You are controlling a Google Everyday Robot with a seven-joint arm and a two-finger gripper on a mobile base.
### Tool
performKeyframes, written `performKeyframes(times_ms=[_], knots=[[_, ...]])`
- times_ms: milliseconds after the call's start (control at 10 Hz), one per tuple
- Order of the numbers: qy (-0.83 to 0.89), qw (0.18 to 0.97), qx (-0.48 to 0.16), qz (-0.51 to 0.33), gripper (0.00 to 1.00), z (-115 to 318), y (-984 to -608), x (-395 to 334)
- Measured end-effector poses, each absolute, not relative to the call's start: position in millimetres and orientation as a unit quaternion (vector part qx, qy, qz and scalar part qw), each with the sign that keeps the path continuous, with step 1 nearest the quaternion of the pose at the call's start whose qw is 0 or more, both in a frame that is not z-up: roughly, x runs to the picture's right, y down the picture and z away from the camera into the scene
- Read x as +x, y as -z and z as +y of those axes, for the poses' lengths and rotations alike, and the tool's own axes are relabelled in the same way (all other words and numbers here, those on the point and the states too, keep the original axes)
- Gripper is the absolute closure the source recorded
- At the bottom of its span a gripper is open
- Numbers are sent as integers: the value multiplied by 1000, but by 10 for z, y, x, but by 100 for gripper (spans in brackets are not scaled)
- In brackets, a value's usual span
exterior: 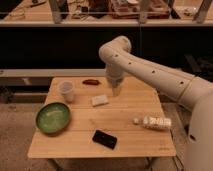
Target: Move the arm in a circular motion
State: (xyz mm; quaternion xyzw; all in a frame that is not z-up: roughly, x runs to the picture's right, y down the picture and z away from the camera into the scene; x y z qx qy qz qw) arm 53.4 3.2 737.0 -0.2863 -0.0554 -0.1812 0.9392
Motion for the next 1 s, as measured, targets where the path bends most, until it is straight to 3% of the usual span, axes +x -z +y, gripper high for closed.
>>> performKeyframes(times_ms=[100,300,500,1000], knots=[[174,942,-283,-53,24,65,-7373,586],[152,949,-273,-40,21,23,-7442,852],[127,957,-260,-24,36,13,-7495,1269],[71,968,-241,11,90,421,-7221,2094]])
